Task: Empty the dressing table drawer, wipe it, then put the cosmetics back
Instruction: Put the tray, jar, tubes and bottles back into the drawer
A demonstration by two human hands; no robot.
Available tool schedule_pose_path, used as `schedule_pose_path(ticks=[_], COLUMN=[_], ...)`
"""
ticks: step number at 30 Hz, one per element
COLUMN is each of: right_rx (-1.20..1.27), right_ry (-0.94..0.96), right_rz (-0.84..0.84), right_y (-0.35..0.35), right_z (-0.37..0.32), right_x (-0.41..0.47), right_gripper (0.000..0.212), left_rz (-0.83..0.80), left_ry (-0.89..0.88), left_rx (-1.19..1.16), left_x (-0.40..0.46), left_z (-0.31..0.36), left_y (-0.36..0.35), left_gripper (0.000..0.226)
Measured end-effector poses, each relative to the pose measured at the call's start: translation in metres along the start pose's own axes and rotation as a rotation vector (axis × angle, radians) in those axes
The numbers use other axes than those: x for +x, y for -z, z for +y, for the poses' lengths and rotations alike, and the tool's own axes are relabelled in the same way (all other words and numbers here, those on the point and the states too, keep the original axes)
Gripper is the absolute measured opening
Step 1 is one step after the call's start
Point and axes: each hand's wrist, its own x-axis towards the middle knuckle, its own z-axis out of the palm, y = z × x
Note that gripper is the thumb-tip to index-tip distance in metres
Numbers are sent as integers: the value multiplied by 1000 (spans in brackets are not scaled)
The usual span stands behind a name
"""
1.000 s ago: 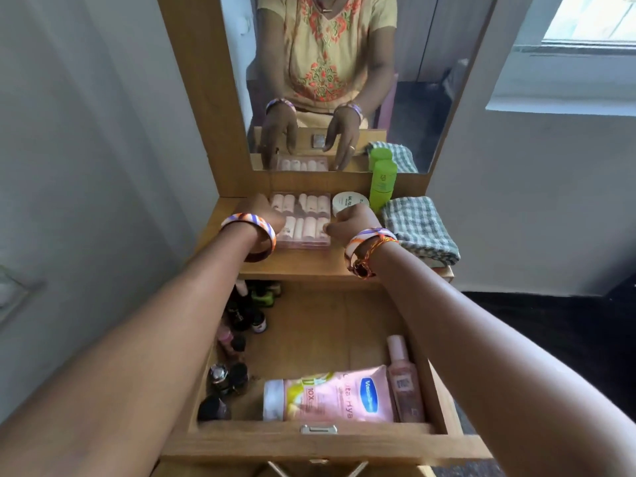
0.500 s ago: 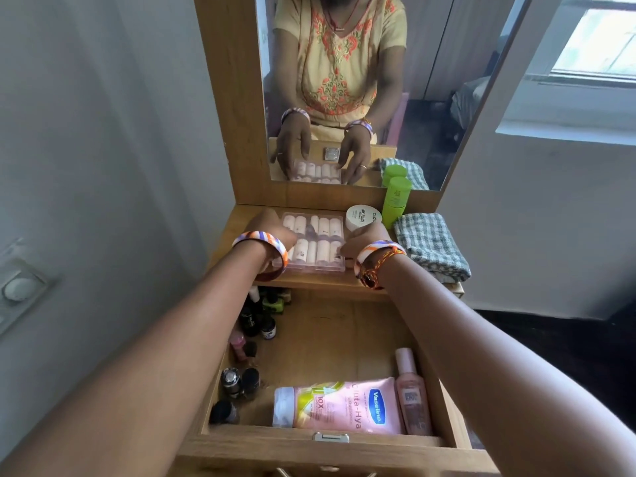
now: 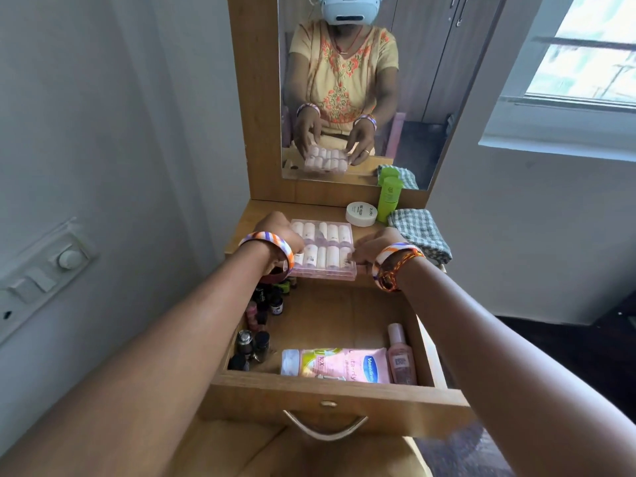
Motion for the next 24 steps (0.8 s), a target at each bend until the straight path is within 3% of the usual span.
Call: schedule_pose_path(ticks=[2, 5, 13, 15, 18, 24], right_rx=[38, 75, 167, 214, 246, 208], right_ry=[-20, -53, -100, -128, -154, -191], right_rz=[-30, -71, -100, -55, -13, -27], right_y=[1, 4, -1, -5, -10, -18], right_z=[5, 16, 37, 39, 42, 47], right_x=[-11, -21, -43, -49, -56, -58], right_gripper=[7, 22, 18, 7, 28, 32], left_rz=[-10, -27, -76, -100, -134, -166], left_ry=[-11, -19, -29, -22, -10, 31], left_rx=[13, 23, -12, -20, -17, 9], left_x=[-8, -20, -46, -49, -53, -49], left_z=[0, -1, -8, -11, -14, -27], left_y=[-1, -5, -18, -22, -27, -36], left_gripper=[31, 33, 24, 24, 24, 23])
